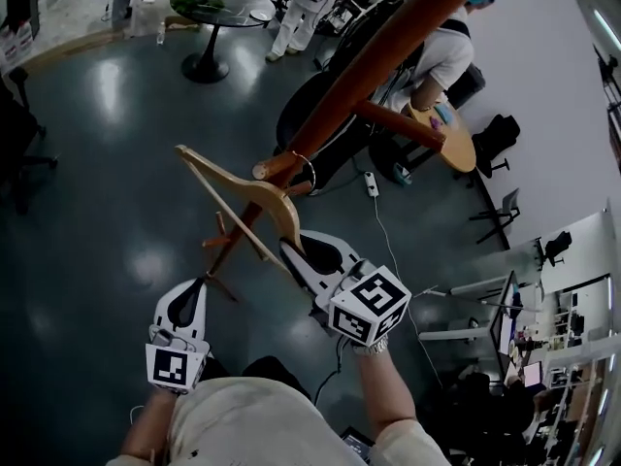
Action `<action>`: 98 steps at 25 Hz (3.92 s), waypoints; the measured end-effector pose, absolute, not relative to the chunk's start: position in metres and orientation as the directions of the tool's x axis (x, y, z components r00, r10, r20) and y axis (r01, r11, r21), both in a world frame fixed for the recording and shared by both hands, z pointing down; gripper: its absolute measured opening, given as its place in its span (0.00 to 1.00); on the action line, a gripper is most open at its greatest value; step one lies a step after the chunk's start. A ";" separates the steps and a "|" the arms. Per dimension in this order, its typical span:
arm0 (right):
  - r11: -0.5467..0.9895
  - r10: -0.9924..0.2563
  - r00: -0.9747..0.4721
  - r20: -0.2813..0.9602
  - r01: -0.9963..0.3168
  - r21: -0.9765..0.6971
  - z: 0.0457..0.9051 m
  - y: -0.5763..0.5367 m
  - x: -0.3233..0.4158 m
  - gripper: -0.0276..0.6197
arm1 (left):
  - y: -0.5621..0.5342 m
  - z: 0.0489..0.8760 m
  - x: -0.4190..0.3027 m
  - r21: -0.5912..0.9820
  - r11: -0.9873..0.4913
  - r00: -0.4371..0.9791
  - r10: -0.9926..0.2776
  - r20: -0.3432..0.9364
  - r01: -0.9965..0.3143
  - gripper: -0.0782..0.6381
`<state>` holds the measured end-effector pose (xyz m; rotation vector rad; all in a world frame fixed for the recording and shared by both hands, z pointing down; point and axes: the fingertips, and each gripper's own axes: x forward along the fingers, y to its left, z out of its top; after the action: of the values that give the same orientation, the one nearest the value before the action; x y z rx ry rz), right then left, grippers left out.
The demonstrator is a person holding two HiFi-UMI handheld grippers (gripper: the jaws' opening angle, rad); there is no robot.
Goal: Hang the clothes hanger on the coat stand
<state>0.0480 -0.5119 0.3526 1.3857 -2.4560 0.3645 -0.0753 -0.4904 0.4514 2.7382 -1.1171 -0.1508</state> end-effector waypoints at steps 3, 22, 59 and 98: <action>0.510 -0.776 -0.498 0.386 -0.857 -0.079 0.356 -0.526 0.051 0.15 | -0.491 0.457 -0.071 0.214 -0.715 0.729 -0.684 -0.017 -0.665 0.13; 0.518 -0.789 -0.495 0.365 -0.855 -0.041 0.363 -0.547 0.048 0.15 | -0.509 0.471 -0.083 0.150 -0.759 0.773 -0.630 0.078 -0.634 0.13; 0.310 -0.928 -0.328 0.178 -0.943 -0.118 0.350 -0.403 0.147 0.21 | -0.391 0.461 -0.029 0.085 -0.787 0.791 -0.603 0.100 -0.611 0.13; 0.505 -0.827 -0.552 0.107 -0.813 -0.289 0.414 -0.103 0.228 0.07 | -0.122 0.427 0.103 -0.001 -0.624 0.622 -0.779 0.080 -0.781 0.13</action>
<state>0.2275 -0.1030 0.4143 1.5077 -2.7639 0.4926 0.1033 -0.1225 0.4275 2.7990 -1.3463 0.1136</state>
